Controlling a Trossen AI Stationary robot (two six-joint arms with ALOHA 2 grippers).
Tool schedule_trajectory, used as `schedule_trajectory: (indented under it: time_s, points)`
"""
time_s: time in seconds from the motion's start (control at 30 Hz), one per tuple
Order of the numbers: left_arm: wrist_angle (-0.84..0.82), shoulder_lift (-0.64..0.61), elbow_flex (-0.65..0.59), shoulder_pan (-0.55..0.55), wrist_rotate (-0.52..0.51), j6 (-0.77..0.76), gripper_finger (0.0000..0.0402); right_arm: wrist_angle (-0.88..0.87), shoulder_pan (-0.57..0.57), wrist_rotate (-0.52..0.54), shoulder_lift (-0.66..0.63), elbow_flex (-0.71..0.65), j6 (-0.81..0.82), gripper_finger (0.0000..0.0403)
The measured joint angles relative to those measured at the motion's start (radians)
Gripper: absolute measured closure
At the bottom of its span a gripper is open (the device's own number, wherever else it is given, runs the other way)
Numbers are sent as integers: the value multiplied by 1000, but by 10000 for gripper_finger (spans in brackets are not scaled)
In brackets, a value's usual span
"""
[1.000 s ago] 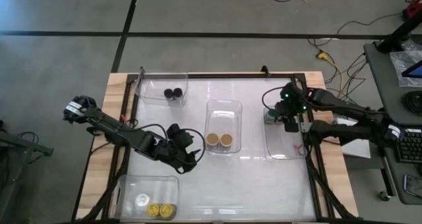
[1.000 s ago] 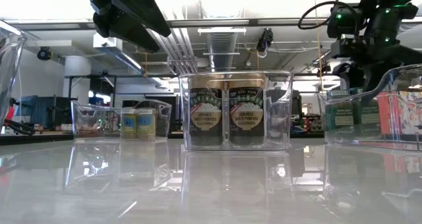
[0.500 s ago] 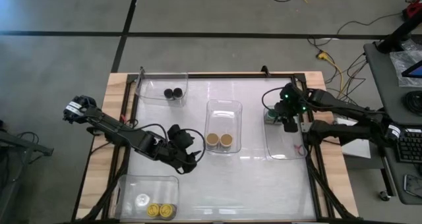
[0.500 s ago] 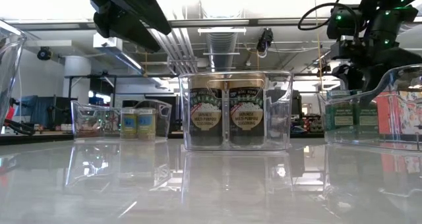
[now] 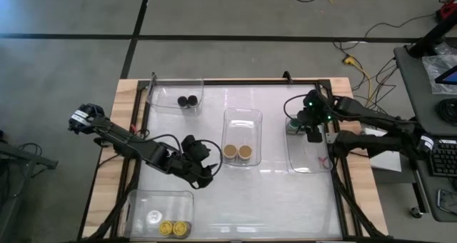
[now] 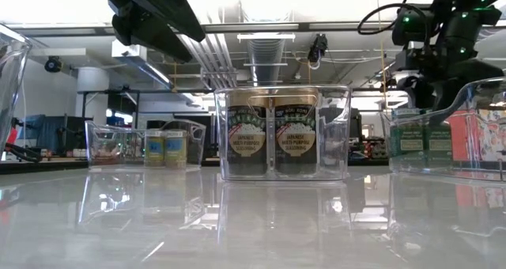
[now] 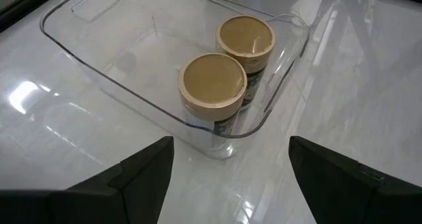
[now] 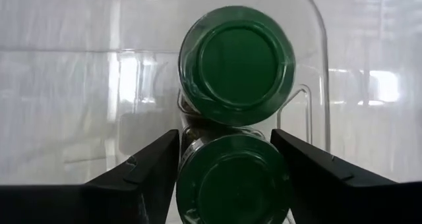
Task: Sort spices by type
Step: Put the green seasoning bottle into the middle right transparent bin, then adjust the green seasoning bottles in the middle right transparent bin
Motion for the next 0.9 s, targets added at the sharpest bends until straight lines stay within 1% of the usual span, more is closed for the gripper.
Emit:
schedule_trajectory:
  time_s: [0.2,0.37,0.47,0.57,0.7,0.9]
  points:
    - [-1,0,0,0,0,8,119,-7,0,0,-23,18,2,161]
    - [-1,0,0,0,0,8,119,-59,1,-3,-46,59,19,147]
    - [-1,1,0,0,0,9,119,-98,1,-29,-63,97,35,138]
    - [-4,1,0,0,0,9,119,-123,1,-65,-85,139,85,128]
    - [-5,1,0,0,-2,8,119,-226,1,-80,-109,180,151,118]
    - [-5,1,0,0,-6,8,119,-406,0,-79,-123,171,237,120]
